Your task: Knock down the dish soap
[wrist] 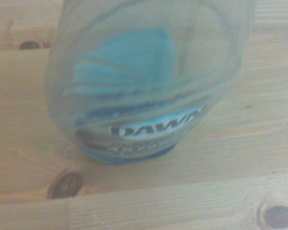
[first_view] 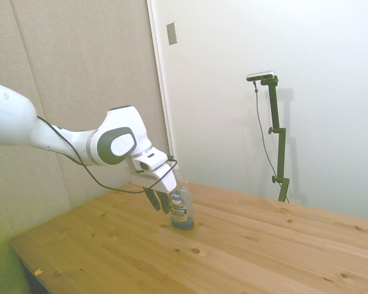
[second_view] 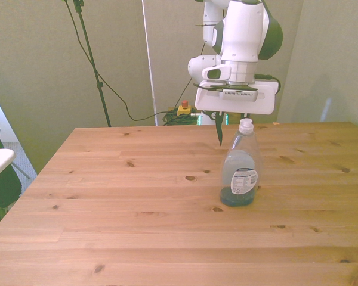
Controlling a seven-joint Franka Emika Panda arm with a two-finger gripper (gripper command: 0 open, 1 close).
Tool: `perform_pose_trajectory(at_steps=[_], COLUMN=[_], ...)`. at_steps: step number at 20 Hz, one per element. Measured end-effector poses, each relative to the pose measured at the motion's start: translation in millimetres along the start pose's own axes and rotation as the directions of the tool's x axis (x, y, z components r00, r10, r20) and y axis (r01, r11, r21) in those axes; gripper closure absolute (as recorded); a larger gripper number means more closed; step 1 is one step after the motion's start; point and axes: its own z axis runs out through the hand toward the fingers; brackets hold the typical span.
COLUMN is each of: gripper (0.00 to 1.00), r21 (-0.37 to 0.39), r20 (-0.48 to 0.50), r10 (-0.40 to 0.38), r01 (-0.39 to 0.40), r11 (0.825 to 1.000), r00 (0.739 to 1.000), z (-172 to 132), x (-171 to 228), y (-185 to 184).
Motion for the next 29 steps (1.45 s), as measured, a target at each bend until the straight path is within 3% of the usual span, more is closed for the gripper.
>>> perform_pose_trajectory(at_steps=[6,18,29], gripper=[1.0,1.0,1.0], r21=[0.016,0.07,0.104], r20=[-0.028,-0.056,-0.146], r10=[0.043,0.122,0.199], r01=[-0.043,-0.118,-0.185], r11=[0.999,0.991,0.977], r00=[0.999,0.991,0.969], z=[5,29,48], x=[18,33,47], y=[-24,-109,-170])
